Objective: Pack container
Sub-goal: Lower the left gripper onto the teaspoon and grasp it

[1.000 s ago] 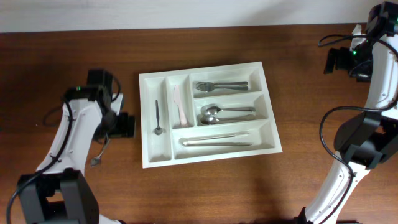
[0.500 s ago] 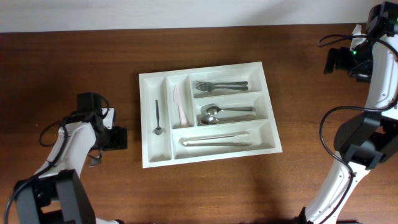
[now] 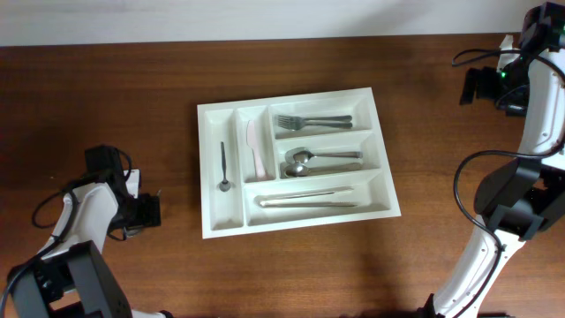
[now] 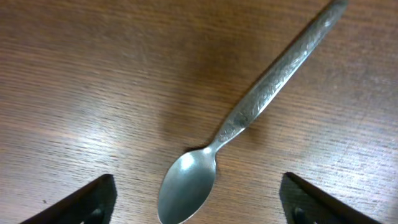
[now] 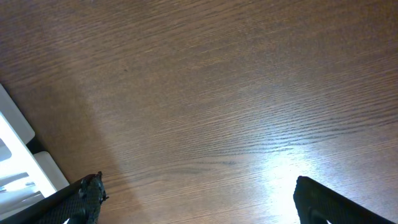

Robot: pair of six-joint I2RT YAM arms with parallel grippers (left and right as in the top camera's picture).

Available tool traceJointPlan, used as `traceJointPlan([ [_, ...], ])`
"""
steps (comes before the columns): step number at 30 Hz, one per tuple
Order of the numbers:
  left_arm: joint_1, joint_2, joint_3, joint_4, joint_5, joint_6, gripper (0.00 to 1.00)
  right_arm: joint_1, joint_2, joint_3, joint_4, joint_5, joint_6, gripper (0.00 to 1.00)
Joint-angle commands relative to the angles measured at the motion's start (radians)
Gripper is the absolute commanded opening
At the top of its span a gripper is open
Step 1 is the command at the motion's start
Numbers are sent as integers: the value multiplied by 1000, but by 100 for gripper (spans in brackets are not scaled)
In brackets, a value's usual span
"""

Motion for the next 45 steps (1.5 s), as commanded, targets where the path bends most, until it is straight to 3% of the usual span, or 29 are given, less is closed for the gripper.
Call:
traceJointPlan([
  [1, 5, -21, -26, 5, 21, 16, 83, 5, -2, 1, -3, -6, 8, 99],
  [11, 5, -20, -87, 85, 24, 8, 80, 5, -2, 1, -3, -6, 8, 99],
  [15, 5, -21, -129, 143, 24, -37, 67, 5, -2, 1, -3, -6, 8, 99],
  [18, 6, -21, -155, 180, 24, -124, 61, 5, -2, 1, -3, -6, 8, 99],
  [24, 6, -21, -199, 233, 24, -316, 62, 5, -2, 1, -3, -6, 8, 99],
  [38, 7, -20, -210, 181, 81, -587, 62, 5, -2, 1, -3, -6, 8, 99],
  [45, 10, -20, -218, 163, 107, -823, 63, 5, -2, 1, -3, -6, 8, 99],
])
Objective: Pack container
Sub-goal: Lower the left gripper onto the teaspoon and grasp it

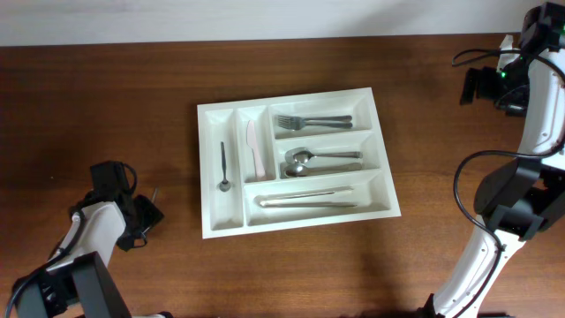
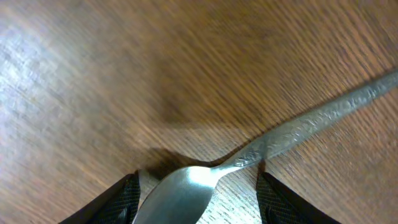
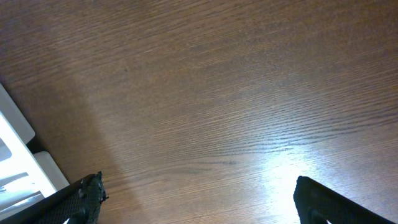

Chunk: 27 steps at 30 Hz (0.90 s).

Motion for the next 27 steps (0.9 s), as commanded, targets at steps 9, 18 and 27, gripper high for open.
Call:
traceJointPlan([
  [9, 5, 36, -62, 24, 86, -185, 31, 4, -2, 1, -3, -6, 8, 99],
  [18, 5, 36, -62, 24, 103, -184, 2, 4, -2, 1, -3, -6, 8, 99],
  [27, 5, 34, -61, 76, 100, -178, 2, 4, -2, 1, -3, -6, 8, 99],
])
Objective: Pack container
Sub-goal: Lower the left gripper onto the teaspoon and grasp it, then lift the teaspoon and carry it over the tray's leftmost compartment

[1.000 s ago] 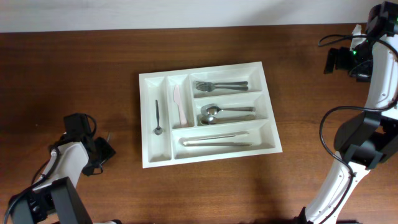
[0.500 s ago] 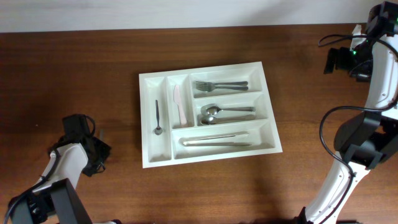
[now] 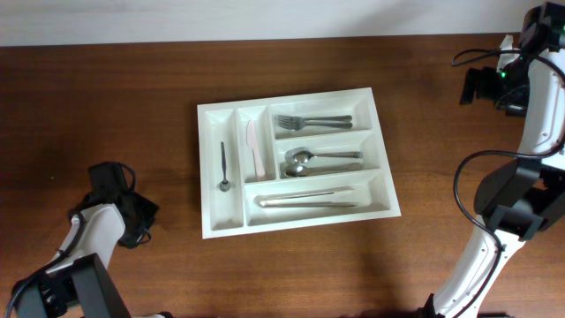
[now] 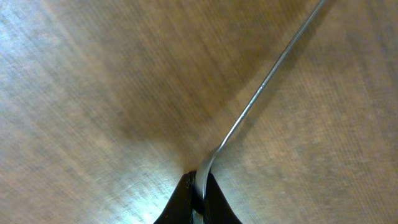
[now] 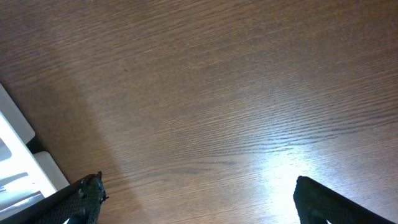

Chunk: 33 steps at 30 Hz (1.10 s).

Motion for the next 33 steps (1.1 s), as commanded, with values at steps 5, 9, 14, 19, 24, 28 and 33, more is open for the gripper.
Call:
traceJointPlan([
  [5, -2, -11, -43, 87, 60, 72, 2, 5, -2, 1, -3, -6, 9, 99],
  [9, -2, -103, -18, 87, 60, 212, 2, 5, -2, 1, -3, -6, 9, 99],
  [14, -2, -236, 2, 50, 60, 278, 2, 5, -2, 1, -3, -6, 9, 99],
  [19, -2, -342, 2, 15, 91, 319, 2, 5, -2, 1, -3, -6, 9, 99],
  [24, -14, -391, 2, 17, 219, 441, 2, 5, -2, 1, -3, -6, 9, 99],
  [28, -67, -391, 2, 31, 257, 481, 2, 5, -2, 1, -3, -6, 9, 99],
  [33, -185, -386, 2, 93, 221, 498, 2, 5, -2, 1, -3, -6, 9, 99],
])
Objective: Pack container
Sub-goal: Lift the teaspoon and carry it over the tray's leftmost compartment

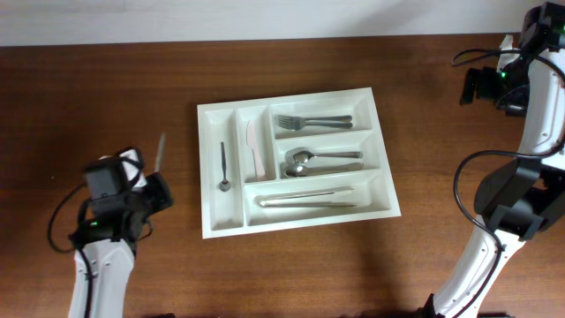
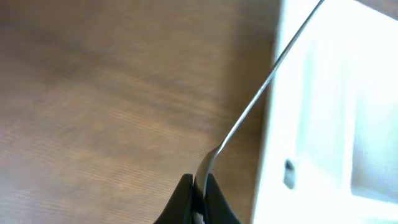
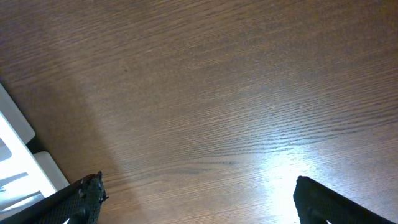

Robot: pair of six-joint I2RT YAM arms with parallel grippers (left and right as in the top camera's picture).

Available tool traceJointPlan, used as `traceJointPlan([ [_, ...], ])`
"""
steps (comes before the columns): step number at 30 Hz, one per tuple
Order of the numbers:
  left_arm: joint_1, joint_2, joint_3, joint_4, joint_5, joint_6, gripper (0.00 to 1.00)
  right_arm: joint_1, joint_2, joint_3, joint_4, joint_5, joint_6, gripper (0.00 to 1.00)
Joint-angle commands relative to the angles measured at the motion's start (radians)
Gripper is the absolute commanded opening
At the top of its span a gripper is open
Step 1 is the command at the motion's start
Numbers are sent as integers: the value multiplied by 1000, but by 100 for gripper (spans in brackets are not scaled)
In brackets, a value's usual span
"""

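My left gripper [image 2: 199, 185] is shut on a metal spoon [image 2: 261, 96], held edge-on by its bowl end. The thin handle slants up and to the right over the left rim of the white cutlery tray [image 2: 323, 81]. In the overhead view the left gripper [image 1: 155, 191] hangs just left of the tray [image 1: 208, 231], and the spoon's handle [image 1: 161, 148] sticks out above it. My right gripper [image 3: 199, 196] is open over bare wood at the table's far right corner, its fingers [image 3: 86, 198] wide apart.
The tray holds a small spoon [image 1: 224, 166] in its left slot, a white knife [image 1: 254, 148], forks [image 1: 311, 121], spoons [image 1: 318, 160] and knives [image 1: 305, 199]. The right arm [image 1: 530, 115] stands along the table's right edge. A tray corner [image 3: 12, 143] shows in the right wrist view.
My left gripper, still shut on the spoon, was down at the table and is now raised and further right, beside the tray's left rim. The right arm has not moved.
My left gripper was open above a spoon lying on the wood left of the tray. Then its fingers stood low on either side of the spoon's neck. Then it was shut on the spoon. Now the spoon is off the table by the tray.
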Motion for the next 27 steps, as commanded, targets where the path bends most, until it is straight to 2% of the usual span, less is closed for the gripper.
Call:
traceJointPlan([
  [1, -93, -3, 17, 42, -5, 45, 2, 5, -2, 1, -3, -6, 8, 99],
  [10, -335, 119, 17, 123, -112, 41, 2, 5, -2, 1, -3, -6, 8, 99],
  [12, -370, 163, 17, 123, -142, 5, 2, 5, -2, 1, -3, -6, 8, 99],
  [15, -394, 220, 17, 132, -174, -89, 2, 5, -2, 1, -3, -6, 8, 99],
  [20, -397, 257, 17, 161, -173, -175, 2, 5, -2, 1, -3, -6, 8, 99],
  [27, -397, 257, 17, 205, -170, -193, 2, 5, -2, 1, -3, -6, 8, 99],
])
